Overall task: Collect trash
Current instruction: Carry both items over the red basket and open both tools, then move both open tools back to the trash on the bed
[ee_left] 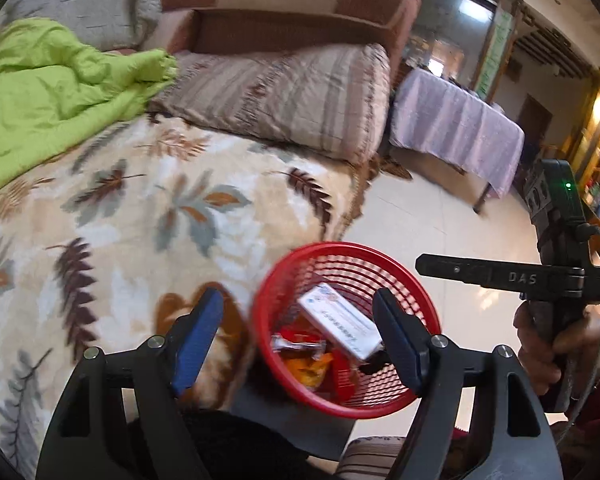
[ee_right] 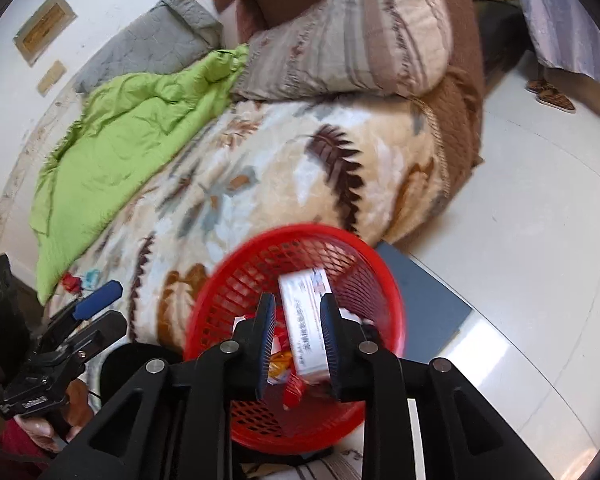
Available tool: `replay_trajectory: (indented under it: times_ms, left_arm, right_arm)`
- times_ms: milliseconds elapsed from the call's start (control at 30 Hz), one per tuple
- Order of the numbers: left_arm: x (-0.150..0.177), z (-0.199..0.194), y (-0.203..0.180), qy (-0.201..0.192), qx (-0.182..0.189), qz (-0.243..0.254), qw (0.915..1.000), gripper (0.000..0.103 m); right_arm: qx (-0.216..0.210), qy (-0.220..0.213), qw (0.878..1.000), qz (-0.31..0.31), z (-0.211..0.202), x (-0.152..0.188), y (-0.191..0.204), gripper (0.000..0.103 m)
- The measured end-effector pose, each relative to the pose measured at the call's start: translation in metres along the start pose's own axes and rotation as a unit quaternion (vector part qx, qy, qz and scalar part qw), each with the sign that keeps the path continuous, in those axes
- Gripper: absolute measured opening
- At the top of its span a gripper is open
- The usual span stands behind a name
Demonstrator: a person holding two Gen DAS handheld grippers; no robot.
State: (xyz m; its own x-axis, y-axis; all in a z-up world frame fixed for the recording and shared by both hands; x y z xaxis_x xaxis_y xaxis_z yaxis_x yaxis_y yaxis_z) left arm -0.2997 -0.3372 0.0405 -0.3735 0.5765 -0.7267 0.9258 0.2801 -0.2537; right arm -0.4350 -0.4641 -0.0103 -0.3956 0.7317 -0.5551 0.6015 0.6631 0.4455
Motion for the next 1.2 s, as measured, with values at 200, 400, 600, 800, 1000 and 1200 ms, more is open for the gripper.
replay_trajectory:
  times_ms: [200,400,600,800,1000,1200]
  left_arm:
    - [0.003,-0.046,0.063,-0.033,-0.071,-0.037,0.9963,0.076]
    - [0.014,-0.114,0.157,-0.076,-0.189,-0.097,0.9742,0.076]
    - [0.057,-0.185,0.276,-0.099,-0.304,-0.219,0.9218,0.076]
    - [0.124,-0.227,0.373,-0.111,-0.389,-0.34,0.8491,0.076]
    - [0.162,-0.237,0.413,-0.087,-0.455,-0.364,0.8082,0.076]
    - [0.165,-0.258,0.428,-0.101,-0.484,-0.363,0.7898,0.077]
  right_arm:
    - [-0.059,0.01,0.996,-0.067,0.016,-0.006,0.076,0.036]
    - [-0.118,0.032,0.982,-0.142,0.046,0.002,0.17,0.046]
    - [-0.169,0.022,0.958,-0.232,0.064,0.001,0.273,0.052]
    - [-0.237,-0.002,0.94,-0.247,0.083,0.0,0.351,0.074]
    - [-0.187,0.061,0.917,-0.348,0.148,0.015,0.413,0.077]
    - [-0.18,0.114,0.876,-0.433,0.23,0.04,0.474,0.078]
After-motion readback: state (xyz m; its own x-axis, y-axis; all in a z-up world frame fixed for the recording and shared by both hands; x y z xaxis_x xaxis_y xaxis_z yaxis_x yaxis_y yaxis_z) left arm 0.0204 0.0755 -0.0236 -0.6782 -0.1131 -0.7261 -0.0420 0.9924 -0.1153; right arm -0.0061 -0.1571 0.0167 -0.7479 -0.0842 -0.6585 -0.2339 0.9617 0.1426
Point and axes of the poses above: each gripper's, at about its wrist camera, not at the fingertips, and z roughly the way its jaws point, y to its left, x to its underside, the point moved 10 cm from there along z, roughly the way its jaws point, and after that the axes turned 1 degree about -z, right-handed, at the moved point
